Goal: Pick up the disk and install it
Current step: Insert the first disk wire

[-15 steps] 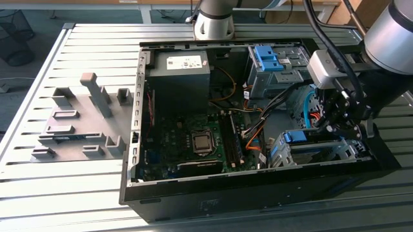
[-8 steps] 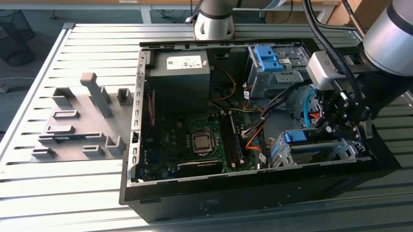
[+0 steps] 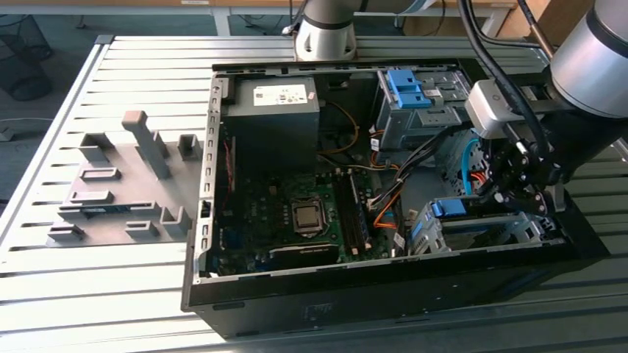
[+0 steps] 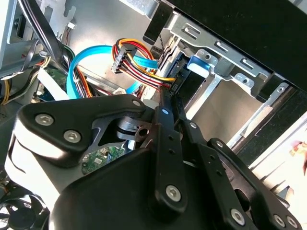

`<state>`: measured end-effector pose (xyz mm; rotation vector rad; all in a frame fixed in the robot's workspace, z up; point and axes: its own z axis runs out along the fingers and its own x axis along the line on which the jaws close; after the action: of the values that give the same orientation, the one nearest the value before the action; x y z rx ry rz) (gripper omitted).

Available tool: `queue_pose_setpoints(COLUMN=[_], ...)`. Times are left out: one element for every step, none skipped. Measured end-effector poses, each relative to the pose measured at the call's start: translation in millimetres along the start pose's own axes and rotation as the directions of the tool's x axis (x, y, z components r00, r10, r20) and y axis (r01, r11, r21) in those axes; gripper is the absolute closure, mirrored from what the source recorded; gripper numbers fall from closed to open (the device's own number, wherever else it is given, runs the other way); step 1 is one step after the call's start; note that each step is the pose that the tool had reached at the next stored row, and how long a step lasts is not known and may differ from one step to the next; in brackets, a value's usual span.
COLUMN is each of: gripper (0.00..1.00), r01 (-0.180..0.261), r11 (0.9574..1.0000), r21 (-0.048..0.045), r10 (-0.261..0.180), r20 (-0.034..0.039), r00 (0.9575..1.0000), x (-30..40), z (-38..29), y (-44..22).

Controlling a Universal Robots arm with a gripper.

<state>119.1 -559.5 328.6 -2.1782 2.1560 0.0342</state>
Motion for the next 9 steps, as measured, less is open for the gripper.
queue_pose_setpoints(gripper=[0.84,0.84,0.84,0.84,0.84,0.84,0.84,0.84,0.83], r01=[0.000,0.000,0.000,0.000,0.000,0.000,0.000,0.000,0.000], r11=[1.0000,1.0000,1.0000,1.0000,1.0000,1.0000,1.0000,1.0000,1.0000], r21=[-0.0001,-0.0001,-0.0001,-0.0001,-0.0001,-0.0001,-0.0001,-0.0002,-0.0002], r10=[0.000,0.000,0.000,0.000,0.000,0.000,0.000,0.000,0.000], r20=[0.0000,0.0000,0.0000,-0.0001,0.0000,0.0000,0.0000,0.0001,0.0000], r00=[1.0000,1.0000,1.0000,1.0000,1.0000,1.0000,1.0000,1.0000,1.0000], x=[0.0,0.0,0.0,0.0,0.0,0.0,0.0,0.0,0.0], z=[0.0,0.0,0.0,0.0,0.0,0.0,0.0,0.1,0.0], y=[0.0,0.0,0.0,0.0,0.0,0.0,0.0,0.0,0.0])
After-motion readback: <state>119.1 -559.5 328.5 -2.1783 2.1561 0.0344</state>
